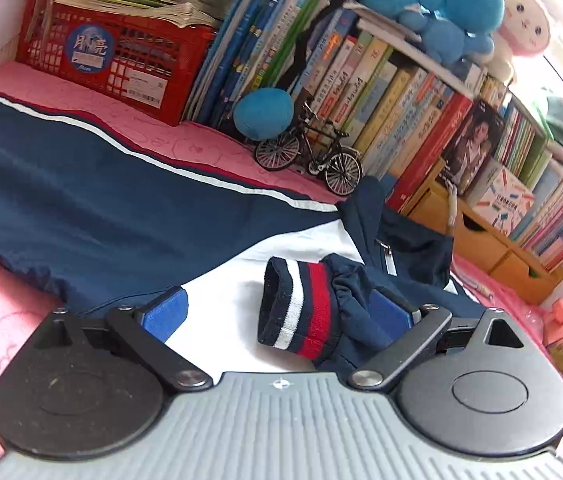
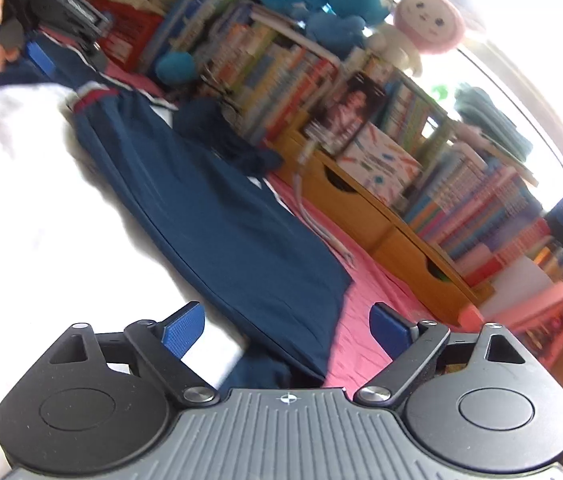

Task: Fold clothes
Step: 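Grasp the striped cuff with the right gripper and lift it up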

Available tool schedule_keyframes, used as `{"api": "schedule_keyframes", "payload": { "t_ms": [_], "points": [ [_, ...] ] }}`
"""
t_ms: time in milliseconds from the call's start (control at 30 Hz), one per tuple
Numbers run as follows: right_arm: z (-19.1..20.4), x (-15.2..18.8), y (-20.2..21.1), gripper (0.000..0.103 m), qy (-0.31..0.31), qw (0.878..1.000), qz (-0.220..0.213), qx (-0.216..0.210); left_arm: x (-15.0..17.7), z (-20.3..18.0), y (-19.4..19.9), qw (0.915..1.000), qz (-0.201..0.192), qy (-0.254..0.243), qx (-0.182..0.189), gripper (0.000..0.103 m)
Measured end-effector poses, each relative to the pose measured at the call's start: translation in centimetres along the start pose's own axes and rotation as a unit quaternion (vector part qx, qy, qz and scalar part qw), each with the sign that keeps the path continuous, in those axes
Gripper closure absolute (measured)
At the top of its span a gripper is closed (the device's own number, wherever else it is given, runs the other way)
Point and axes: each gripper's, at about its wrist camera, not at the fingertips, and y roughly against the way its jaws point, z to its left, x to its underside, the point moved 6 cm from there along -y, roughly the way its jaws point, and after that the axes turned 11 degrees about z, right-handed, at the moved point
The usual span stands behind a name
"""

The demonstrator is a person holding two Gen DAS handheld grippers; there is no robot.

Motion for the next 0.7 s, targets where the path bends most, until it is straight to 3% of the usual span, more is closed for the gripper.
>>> {"api": "schedule_keyframes", "payload": {
  "t_ms": [100, 233, 367, 433, 467, 500, 600, 700],
  "points": [
    [3.9, -5.1, -0.4, 0.013, 0.022, 0.996, -0.026, -0.078, -0.1, 1.9, 1.3, 0.9998, -0.011, 0.015, 0.005, 0.005],
    [9.5, -11.9, -4.3, 0.013, 0.036, 0.989, -0.023, -0.140, 0.1, 4.5, 3.2, 0.9990, -0.029, 0.032, 0.012, 0.005],
    [13.8, -16.3, -9.1, 0.013, 0.037, 0.989, 0.010, -0.146, 0.4, 6.3, 4.4, 0.9992, -0.036, 0.020, 0.003, 0.005],
    [14.2, -17.3, -11.1, 0.024, 0.018, 0.992, 0.017, -0.128, 0.4, 6.6, 4.8, 0.9992, -0.039, 0.006, -0.002, 0.005],
    [14.0, -17.5, -11.8, 0.061, 0.000, 0.992, 0.025, -0.125, 0.4, 6.5, 4.8, 0.9992, -0.039, -0.004, -0.002, 0.005],
    [12.9, -17.4, -12.0, 0.085, -0.025, 0.992, 0.028, -0.121, 0.4, 6.4, 4.8, 0.9991, -0.040, -0.014, -0.003, 0.005],
    [8.2, -16.7, -11.6, 0.085, -0.106, 0.989, 0.015, -0.098, 0.4, 5.0, 4.4, 0.9975, -0.041, -0.057, 0.002, 0.005],
    [0.1, -14.8, -9.6, 0.085, -0.191, 0.980, -0.025, -0.056, 0.6, 1.1, 3.0, 0.9900, -0.039, -0.134, 0.020, 0.005]
  ]
}}
